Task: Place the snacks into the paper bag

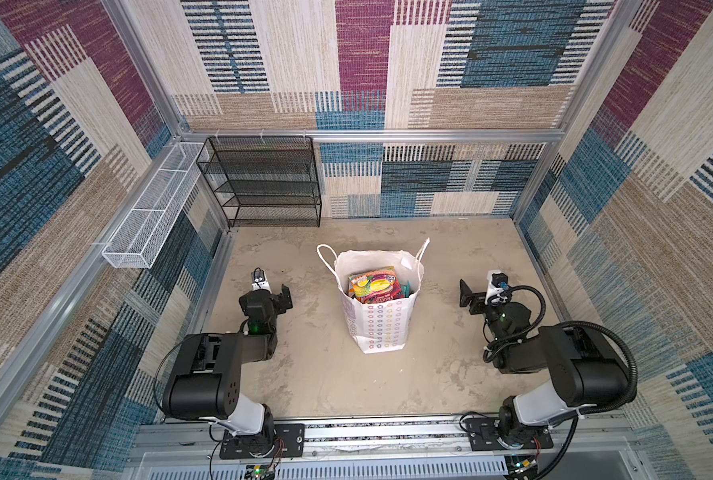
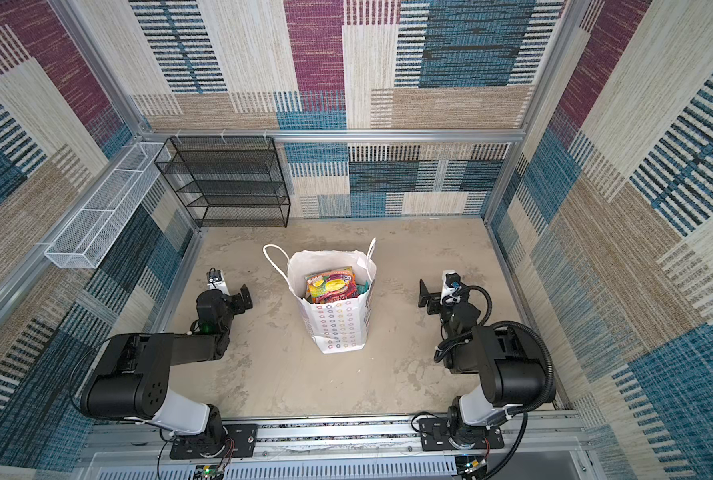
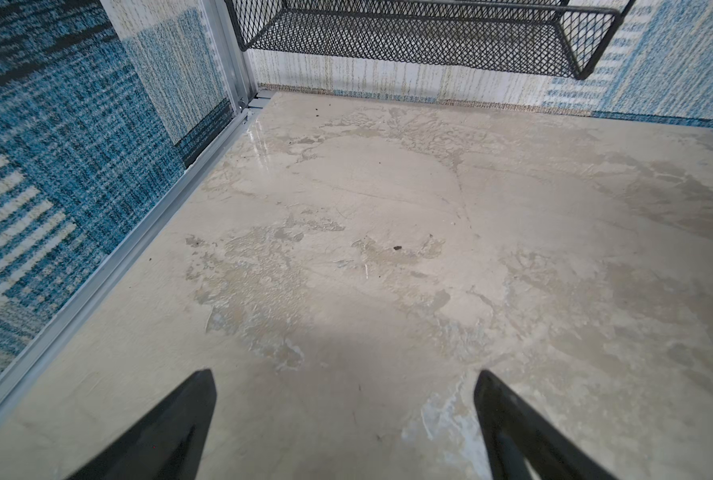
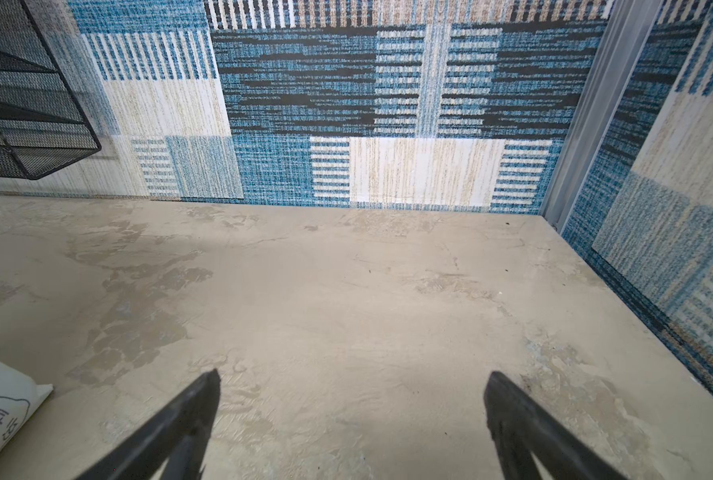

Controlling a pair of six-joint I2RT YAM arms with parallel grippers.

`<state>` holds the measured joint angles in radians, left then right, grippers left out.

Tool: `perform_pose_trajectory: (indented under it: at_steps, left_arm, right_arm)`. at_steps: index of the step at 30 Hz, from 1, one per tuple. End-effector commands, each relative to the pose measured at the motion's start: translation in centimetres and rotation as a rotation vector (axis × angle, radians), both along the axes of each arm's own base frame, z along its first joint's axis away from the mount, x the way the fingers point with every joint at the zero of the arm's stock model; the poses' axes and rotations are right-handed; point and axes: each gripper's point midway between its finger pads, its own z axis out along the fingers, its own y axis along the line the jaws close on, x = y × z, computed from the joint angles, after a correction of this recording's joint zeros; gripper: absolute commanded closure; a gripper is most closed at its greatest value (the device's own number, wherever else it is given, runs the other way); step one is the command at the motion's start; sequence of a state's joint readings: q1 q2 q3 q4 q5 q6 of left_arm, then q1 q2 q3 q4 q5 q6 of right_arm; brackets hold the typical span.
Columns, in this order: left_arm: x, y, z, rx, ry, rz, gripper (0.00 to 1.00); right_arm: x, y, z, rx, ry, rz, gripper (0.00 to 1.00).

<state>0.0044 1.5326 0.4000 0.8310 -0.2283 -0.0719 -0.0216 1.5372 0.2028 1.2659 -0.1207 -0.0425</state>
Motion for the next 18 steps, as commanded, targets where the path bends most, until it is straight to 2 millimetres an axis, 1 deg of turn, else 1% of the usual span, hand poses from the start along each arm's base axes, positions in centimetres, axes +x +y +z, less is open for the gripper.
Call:
perform_pose_trajectory:
  at_steps: [1,4,9,14,18]
  left_arm:
    - [0.3,-0.2,0.6,0.017,-0.023,-0.021,0.01]
    - [0.4,-0.6,0.5,0.018,-0.017,-0.043,0.01]
    - [0.9,-2.9,0.3,0.017,0.001,-0.19,0.01]
    - [1.4,-2.7,0.1,-0.019,0.019,-0.21,0.01]
    - [1.1,-2.7,0.3,-0.016,0.007,-0.211,0.01]
  right_arm:
    - [0.0,0.0,0.8,-0.01,-0.032,0.001,0.0]
    - [0.0,0.0,0.7,-0.01,-0.03,0.002,0.0]
    - [0.0,0.0,0.8,-0.01,-0.03,0.002,0.0]
    - [0.1,0.0,0.8,-0.01,-0.031,0.002,0.0]
    - [0.0,0.0,0.7,-0.01,-0.029,0.002,0.0]
